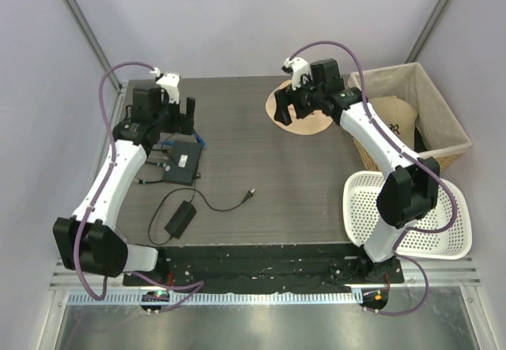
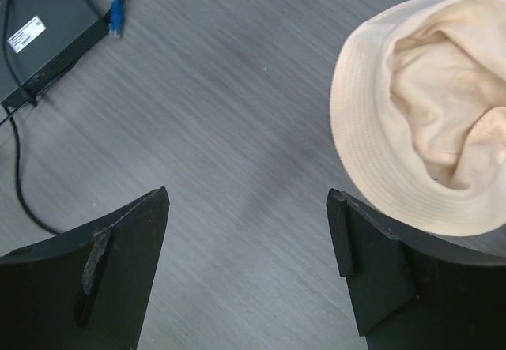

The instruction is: Pull the plug from the switch port

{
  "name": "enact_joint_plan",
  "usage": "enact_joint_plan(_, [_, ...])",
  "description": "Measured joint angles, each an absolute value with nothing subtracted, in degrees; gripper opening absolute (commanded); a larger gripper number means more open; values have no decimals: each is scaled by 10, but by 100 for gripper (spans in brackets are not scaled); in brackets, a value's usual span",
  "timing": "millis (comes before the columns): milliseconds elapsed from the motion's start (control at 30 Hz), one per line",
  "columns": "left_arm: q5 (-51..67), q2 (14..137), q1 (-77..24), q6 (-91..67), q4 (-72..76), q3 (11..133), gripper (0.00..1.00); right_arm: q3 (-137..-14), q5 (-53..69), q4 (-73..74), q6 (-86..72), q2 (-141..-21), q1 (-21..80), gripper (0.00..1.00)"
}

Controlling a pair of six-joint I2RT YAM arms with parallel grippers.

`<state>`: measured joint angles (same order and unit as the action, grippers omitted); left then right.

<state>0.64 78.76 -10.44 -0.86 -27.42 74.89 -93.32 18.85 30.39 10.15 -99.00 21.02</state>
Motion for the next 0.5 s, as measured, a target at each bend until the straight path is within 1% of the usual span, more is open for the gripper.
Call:
enact_joint_plan(100, [-1,753,-73,9,-319,716,100,-933,198,317,102,-990,215,89])
enact_joint_plan(233, [-10,721,-2,17,-383,686,100,-912,205,320,107,-988,222,89])
enact_joint_plan(367, [-19,723,51,11,-430,685,100,-902,205,329,111,-988,231,90])
enact_joint_plan(500, [-2,745,60,-13,-453,681,100,-902,206,329,117,-988,245,90])
